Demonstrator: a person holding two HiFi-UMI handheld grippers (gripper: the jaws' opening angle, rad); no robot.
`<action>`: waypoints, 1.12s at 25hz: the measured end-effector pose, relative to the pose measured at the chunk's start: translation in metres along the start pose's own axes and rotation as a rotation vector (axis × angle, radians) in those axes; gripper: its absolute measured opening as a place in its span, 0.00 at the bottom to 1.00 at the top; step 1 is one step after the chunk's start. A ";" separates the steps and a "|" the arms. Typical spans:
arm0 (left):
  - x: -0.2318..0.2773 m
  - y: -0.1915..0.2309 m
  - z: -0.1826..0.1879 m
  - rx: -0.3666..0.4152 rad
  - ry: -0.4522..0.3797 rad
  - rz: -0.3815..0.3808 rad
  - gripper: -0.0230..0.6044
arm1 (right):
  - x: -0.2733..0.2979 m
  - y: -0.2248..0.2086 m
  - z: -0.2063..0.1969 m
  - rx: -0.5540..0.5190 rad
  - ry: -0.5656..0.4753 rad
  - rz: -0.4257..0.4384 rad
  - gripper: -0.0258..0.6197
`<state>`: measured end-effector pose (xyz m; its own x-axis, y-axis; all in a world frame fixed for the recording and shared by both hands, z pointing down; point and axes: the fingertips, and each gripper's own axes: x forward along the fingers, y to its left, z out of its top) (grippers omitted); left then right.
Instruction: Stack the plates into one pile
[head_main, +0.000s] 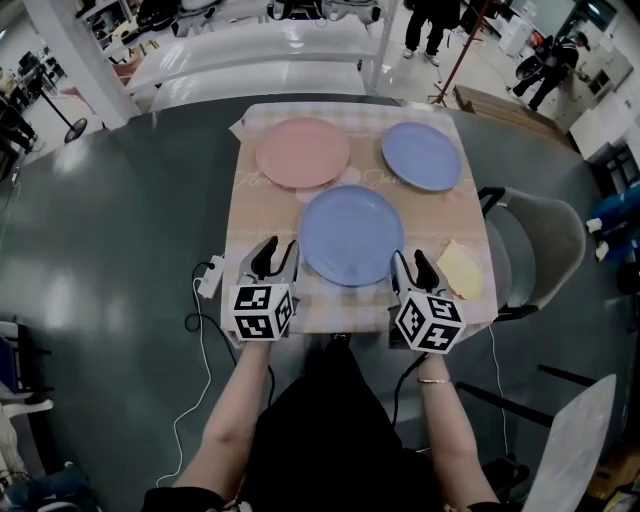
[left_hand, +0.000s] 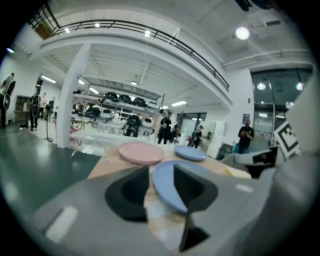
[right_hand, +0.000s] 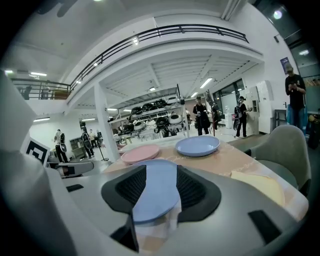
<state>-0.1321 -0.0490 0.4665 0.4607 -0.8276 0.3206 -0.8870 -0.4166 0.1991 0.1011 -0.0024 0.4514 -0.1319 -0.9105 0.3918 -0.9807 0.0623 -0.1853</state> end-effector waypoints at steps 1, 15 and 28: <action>0.004 0.002 -0.002 -0.005 0.008 0.004 0.29 | 0.005 -0.003 -0.001 0.000 0.009 -0.002 0.30; 0.061 0.014 -0.032 -0.094 0.136 0.042 0.33 | 0.071 -0.047 -0.027 -0.006 0.170 -0.001 0.33; 0.091 0.019 -0.054 -0.133 0.262 0.068 0.35 | 0.104 -0.049 -0.053 -0.005 0.329 0.032 0.33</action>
<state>-0.1054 -0.1117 0.5496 0.4083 -0.7195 0.5618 -0.9121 -0.2965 0.2831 0.1278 -0.0784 0.5493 -0.2010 -0.7271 0.6565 -0.9760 0.0912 -0.1978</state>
